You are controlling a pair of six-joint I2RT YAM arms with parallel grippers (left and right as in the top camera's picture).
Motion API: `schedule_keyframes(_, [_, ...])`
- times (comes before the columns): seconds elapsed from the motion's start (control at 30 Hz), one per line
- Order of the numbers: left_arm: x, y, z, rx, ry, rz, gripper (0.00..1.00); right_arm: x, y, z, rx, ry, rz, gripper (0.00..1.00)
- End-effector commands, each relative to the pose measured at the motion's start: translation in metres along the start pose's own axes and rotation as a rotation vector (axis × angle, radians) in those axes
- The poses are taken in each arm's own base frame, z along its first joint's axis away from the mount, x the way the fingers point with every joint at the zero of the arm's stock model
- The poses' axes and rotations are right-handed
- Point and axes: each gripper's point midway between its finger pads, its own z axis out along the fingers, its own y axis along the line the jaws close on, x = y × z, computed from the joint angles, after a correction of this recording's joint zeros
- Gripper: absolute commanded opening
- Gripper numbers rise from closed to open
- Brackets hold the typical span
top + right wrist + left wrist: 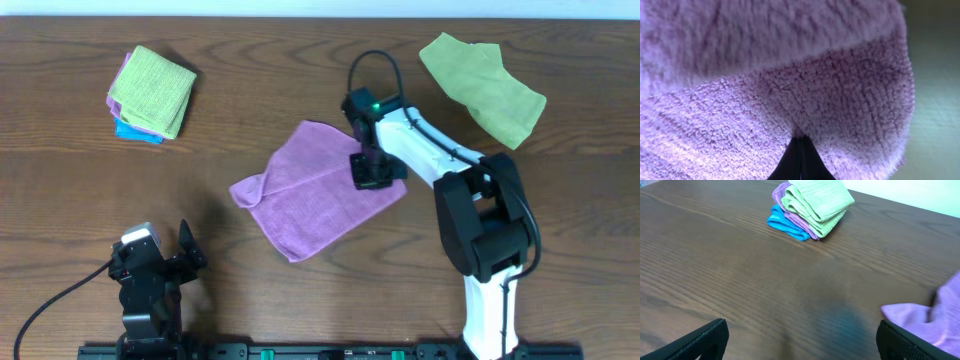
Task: Fold the cloth
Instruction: 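Regrasp the purple cloth edge with the right gripper and spread it flat, then release the cloth and retract the right arm to rest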
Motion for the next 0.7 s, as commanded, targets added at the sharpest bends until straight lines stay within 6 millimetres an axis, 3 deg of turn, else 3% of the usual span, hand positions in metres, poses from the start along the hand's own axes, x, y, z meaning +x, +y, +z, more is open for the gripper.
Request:
schedule_keyframes(0.0, [0.007, 0.003, 0.003, -0.015, 0.013, 0.004, 0.95, 0.011, -0.01, 0.007, 0.048, 0.052, 0.079, 0.01])
schedule_keyframes(0.17, [0.007, 0.003, 0.003, -0.015, 0.013, 0.004, 0.95, 0.021, -0.007, -0.005, 0.055, 0.056, 0.07, 0.02])
schedule_keyframes(0.23, [0.007, 0.003, 0.003, -0.015, 0.013, 0.004, 0.95, 0.021, -0.006, -0.021, 0.045, 0.02, 0.077, 0.02])
schedule_keyframes(0.4, [0.007, 0.003, 0.003, -0.015, 0.013, 0.004, 0.95, 0.029, -0.018, -0.083, 0.053, -0.126, 0.122, 0.02])
schedule_keyframes(0.57, [0.007, 0.003, 0.003, -0.015, 0.013, 0.004, 0.95, 0.053, -0.027, -0.166, -0.049, -0.334, 0.132, 0.02])
schedule_keyframes(0.6, [0.007, 0.003, 0.003, -0.015, 0.013, 0.004, 0.95, 0.06, -0.028, -0.183, -0.081, -0.383, 0.126, 0.05])
schedule_keyframes(0.67, [0.007, 0.003, 0.003, -0.015, 0.013, 0.004, 0.95, 0.074, -0.027, -0.214, -0.159, -0.468, 0.092, 0.31])
